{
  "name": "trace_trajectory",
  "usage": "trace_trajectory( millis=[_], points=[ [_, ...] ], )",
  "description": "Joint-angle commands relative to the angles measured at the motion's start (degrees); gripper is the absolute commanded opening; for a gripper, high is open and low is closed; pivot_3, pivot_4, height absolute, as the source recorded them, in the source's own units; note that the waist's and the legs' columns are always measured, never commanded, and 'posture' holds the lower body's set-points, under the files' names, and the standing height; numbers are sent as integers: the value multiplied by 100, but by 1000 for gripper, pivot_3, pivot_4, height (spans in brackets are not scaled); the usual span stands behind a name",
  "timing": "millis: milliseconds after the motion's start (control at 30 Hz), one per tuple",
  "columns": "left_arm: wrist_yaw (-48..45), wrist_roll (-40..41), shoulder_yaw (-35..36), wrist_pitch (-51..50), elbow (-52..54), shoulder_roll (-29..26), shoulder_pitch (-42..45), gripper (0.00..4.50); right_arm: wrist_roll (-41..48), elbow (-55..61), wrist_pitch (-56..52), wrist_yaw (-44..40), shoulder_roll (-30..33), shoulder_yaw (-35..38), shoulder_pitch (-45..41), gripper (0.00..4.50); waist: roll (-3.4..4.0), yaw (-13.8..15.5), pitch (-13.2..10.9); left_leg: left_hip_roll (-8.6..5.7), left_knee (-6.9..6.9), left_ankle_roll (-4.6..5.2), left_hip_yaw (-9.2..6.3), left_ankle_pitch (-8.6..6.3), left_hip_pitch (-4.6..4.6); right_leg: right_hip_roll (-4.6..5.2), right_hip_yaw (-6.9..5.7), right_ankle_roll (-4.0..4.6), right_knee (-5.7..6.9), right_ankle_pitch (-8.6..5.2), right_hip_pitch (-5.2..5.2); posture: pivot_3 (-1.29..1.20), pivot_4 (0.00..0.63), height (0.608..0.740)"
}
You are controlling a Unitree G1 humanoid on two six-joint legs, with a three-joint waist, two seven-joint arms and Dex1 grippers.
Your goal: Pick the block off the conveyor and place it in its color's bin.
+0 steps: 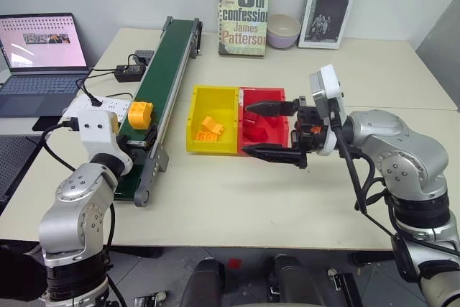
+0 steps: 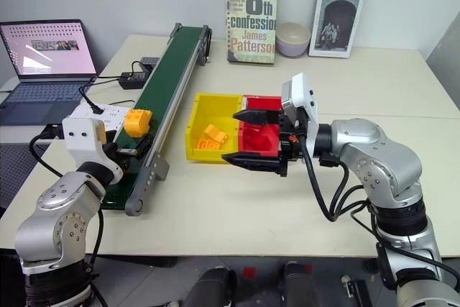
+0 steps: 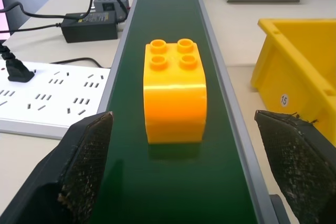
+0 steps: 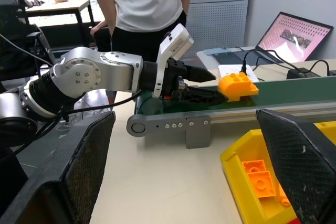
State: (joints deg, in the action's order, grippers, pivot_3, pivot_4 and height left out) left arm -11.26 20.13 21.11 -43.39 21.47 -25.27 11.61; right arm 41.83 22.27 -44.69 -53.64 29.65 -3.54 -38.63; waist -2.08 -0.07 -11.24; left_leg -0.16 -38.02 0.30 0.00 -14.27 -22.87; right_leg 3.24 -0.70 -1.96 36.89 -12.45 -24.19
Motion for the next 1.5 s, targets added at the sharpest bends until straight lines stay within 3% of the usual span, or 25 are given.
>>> trace_trajectory(
  millis=[33,500,733,867,1067,1167,1300,1433,1467,1500],
  points=[
    [7,-12,9,-70,57,-90,5,4118,93,173,43,44,35,72,7,4500,0,0,0,0,0,0,-1,0,0,0,-1,0,0,0,0,0,150,740],
    [124,319,529,-828,919,-155,-402,1544,7,-46,231,9,-207,-54,-127,4500,0,-2,0,5,1,0,-2,0,0,1,0,2,0,-1,-2,0,150,740],
    [85,388,560,-1030,1072,-317,-372,1549,-107,-205,418,-49,-247,-113,-103,4500,0,-2,0,4,1,0,-1,0,0,1,0,2,0,-1,-1,0,150,740],
    [-255,541,230,-1038,877,-629,215,1549,-325,-182,509,179,-208,-79,-73,4500,0,12,0,4,1,0,-6,0,-1,-1,-5,6,1,-3,-2,0,150,740],
    [-1407,252,-1227,-243,-953,-910,2306,1549,-1635,45,491,1725,-102,-56,-31,4500,-2,128,1,-16,-4,-1,9,1,-2,-10,-16,4,-2,-3,2,0,150,740],
    [-1633,19,-1595,163,-1618,-864,2694,1549,-1835,148,374,2017,-107,-124,-6,4500,-2,62,1,-23,0,2,32,-2,-6,-5,3,-2,-10,1,-6,0,150,740],
    [-2200,-627,-2507,1202,-3270,-519,3401,1549,-1857,813,-106,2477,-204,-262,485,4500,-2,40,1,-15,13,2,14,-2,-16,-6,-1,-1,-6,0,-19,0,150,740],
    [-2729,-811,-2750,1715,-3970,-409,3615,1549,-1783,1124,-457,2731,-295,-164,633,4500,0,0,-1,-11,18,3,4,-2,-24,-12,-8,5,-2,-5,-25,0,150,740],
    [-2835,-813,-2762,1799,-4089,-372,3655,1899,-1767,1175,-535,2796,-319,-134,665,4500,0,-15,-1,-12,16,3,13,-2,-23,-11,-9,4,-2,-4,-28,0,150,740],
    [-2902,-820,-2765,1855,-4186,-339,3694,1899,-1748,1215,-598,2849,-342,-109,691,4500,0,-24,-1,-13,13,3,18,-3,-22,-11,-8,2,-2,-4,-28,0,150,740]
  ],
)
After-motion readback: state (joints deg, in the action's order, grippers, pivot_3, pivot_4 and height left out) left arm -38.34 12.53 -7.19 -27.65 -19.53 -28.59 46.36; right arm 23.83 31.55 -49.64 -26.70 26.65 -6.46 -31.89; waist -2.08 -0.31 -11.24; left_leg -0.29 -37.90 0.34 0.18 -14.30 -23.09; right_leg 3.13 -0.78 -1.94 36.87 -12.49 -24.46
